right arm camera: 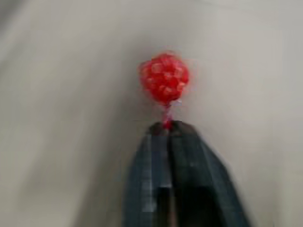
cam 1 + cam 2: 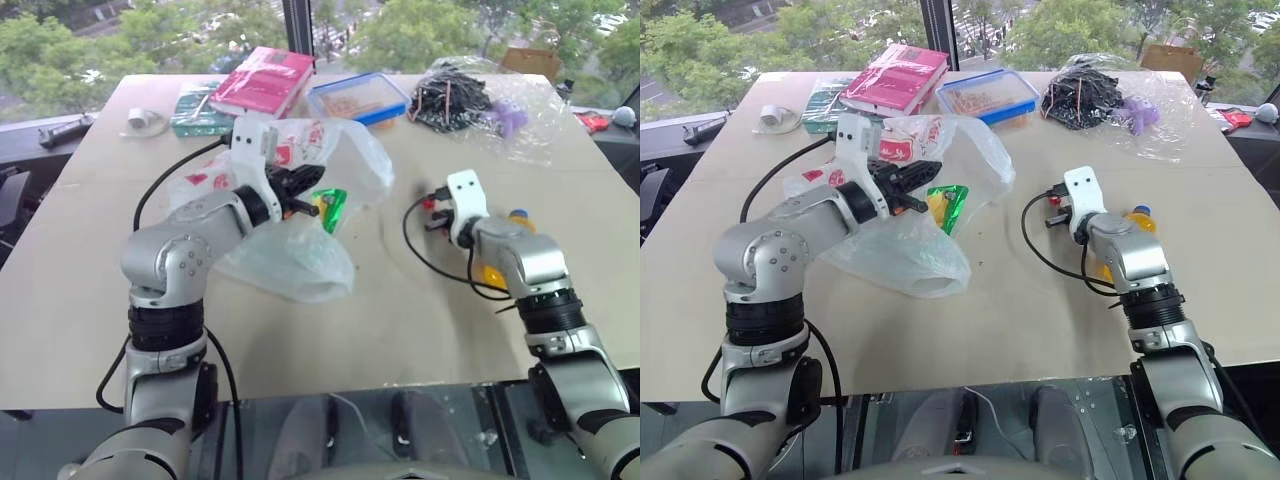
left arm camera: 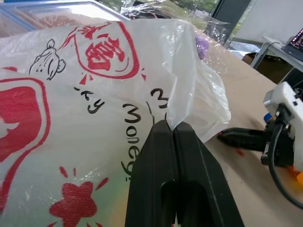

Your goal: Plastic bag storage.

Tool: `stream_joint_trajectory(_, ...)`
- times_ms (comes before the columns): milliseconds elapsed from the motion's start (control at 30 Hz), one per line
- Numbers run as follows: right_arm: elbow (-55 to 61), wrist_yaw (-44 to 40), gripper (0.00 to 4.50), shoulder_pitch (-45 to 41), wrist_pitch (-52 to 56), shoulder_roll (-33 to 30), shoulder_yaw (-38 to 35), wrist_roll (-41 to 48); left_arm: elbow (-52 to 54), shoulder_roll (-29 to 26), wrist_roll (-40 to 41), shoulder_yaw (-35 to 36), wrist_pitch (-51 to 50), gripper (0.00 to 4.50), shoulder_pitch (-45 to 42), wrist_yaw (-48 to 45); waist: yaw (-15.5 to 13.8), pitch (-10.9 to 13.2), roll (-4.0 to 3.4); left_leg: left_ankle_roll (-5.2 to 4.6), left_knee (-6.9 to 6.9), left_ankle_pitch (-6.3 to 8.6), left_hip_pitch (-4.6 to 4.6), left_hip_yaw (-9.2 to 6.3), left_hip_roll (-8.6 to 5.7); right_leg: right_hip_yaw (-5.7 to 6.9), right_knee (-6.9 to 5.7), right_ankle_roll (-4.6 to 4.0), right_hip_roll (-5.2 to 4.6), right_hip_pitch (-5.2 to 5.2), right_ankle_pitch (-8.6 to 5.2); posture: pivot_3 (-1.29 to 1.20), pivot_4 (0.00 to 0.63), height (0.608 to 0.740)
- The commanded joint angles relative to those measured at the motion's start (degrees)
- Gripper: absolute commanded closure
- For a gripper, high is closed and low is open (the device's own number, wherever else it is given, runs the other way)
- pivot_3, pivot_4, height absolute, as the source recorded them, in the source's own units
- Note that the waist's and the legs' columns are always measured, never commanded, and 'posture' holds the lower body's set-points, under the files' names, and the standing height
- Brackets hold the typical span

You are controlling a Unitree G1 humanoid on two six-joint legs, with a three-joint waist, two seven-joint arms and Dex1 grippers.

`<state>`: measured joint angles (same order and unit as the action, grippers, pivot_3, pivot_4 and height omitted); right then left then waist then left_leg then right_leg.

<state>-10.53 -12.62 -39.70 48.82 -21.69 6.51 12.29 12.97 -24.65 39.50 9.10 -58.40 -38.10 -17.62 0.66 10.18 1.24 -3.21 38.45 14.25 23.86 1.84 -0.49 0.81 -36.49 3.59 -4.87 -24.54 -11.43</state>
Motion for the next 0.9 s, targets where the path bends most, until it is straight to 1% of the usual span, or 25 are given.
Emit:
stream_joint_trajectory(33,7.2,-2.7,4.48,2.5,-0.8,-1.2,-0.4,-0.4,2.5,-0.2,0.2,1.3,1.1,4.50,-0.7,0.0,0.0,0.0,0.00,0.00,-0.02,0.00,0.00,0.00,0.01,0.00,0.00,0.00,0.01,-0.01,0.00,0.00,0.150,0.740)
stream_joint_trajectory(100,13.5,-5.2,4.48,4.3,-0.1,-1.7,-1.2,1.5,2.5,-0.2,0.4,1.5,1.1,4.50,-0.7,-0.1,0.0,0.0,0.00,0.00,-0.03,0.00,0.03,-0.01,0.02,0.01,0.03,0.00,0.01,-0.03,0.00,0.00,0.150,0.740)
stream_joint_trajectory(167,23.7,-9.3,4.48,5.6,6.3,-1.1,-2.8,8.7,2.5,-0.4,0.7,1.8,1.0,4.50,-0.7,-0.4,0.2,0.0,-0.01,0.00,-0.02,0.00,0.06,0.01,0.03,-0.02,0.04,0.01,0.01,-0.05,0.00,0.00,0.150,0.740)
stream_joint_trajectory(233,30.9,-11.5,4.48,5.6,11.1,0.1,-3.5,14.1,2.6,-0.7,0.9,2.0,0.8,4.50,-0.8,-0.6,0.3,0.0,-0.02,0.00,-0.03,0.00,0.06,0.01,0.06,-0.01,0.04,0.01,0.03,-0.06,0.00,0.00,0.150,0.740)
stream_joint_trajectory(300,33.1,-10.4,4.48,3.5,14.0,3.0,-3.7,16.3,3.1,-1.1,1.7,2.1,0.5,4.50,-0.8,-1.7,0.3,0.0,-0.01,0.00,-0.03,0.01,0.02,0.01,0.15,-0.01,0.02,0.00,0.11,-0.06,0.00,0.00,0.150,0.740)
stream_joint_trajectory(367,31.9,-9.1,4.48,0.3,14.4,5.7,-2.2,15.8,4.2,-2.1,3.3,2.5,-0.3,4.50,-0.6,-3.2,0.4,0.0,-0.01,0.00,-0.01,0.01,-0.01,0.01,0.16,-0.02,-0.04,0.00,0.12,-0.06,0.00,0.00,0.150,0.740)
stream_joint_trajectory(500,21.5,-8.0,4.48,-5.9,9.4,9.7,2.6,10.9,5.6,-4.1,5.7,4.0,-1.3,4.50,-0.5,-5.2,0.2,0.0,0.00,0.01,0.05,0.00,-0.02,0.00,0.10,-0.01,-0.11,-0.01,0.08,-0.05,0.00,0.00,0.150,0.740)
stream_joint_trajectory(667,-3.1,-10.1,4.48,-15.2,-6.1,14.0,8.3,1.9,7.4,-5.2,8.1,5.6,-1.4,4.50,0.0,-5.6,0.1,0.0,-0.01,0.02,0.03,-0.01,-0.02,0.01,0.03,-0.01,-0.08,-0.01,0.06,-0.06,-0.01,0.00,0.150,0.740)
stream_joint_trajectory(800,-21.8,-12.0,4.48,-23.0,-21.9,18.9,8.9,-3.0,8.9,-4.9,8.4,5.2,-1.3,4.50,1.3,-4.6,0.6,0.0,-0.01,0.04,-0.06,-0.01,0.00,0.02,0.01,-0.01,0.00,-0.01,0.06,-0.10,0.00,0.00,0.150,0.740)
stream_joint_trajectory(833,-26.6,-11.9,4.48,-25.3,-26.9,20.9,7.8,-3.3,9.2,-4.8,8.4,5.1,-1.3,4.50,1.9,-4.3,0.6,0.0,-0.02,0.04,-0.08,-0.01,0.00,0.03,0.02,-0.02,0.01,-0.02,0.07,-0.12,0.00,0.00,0.150,0.740)
stream_joint_trajectory(900,-34.4,-12.4,4.48,-29.0,-33.6,24.0,5.9,-3.6,9.7,-4.6,8.5,5.0,-1.4,4.50,2.9,-3.7,1.3,0.0,-0.02,0.06,-0.14,-0.01,0.00,0.05,0.04,-0.05,0.02,-0.02,0.07,-0.16,0.00,0.00,0.150,0.740)
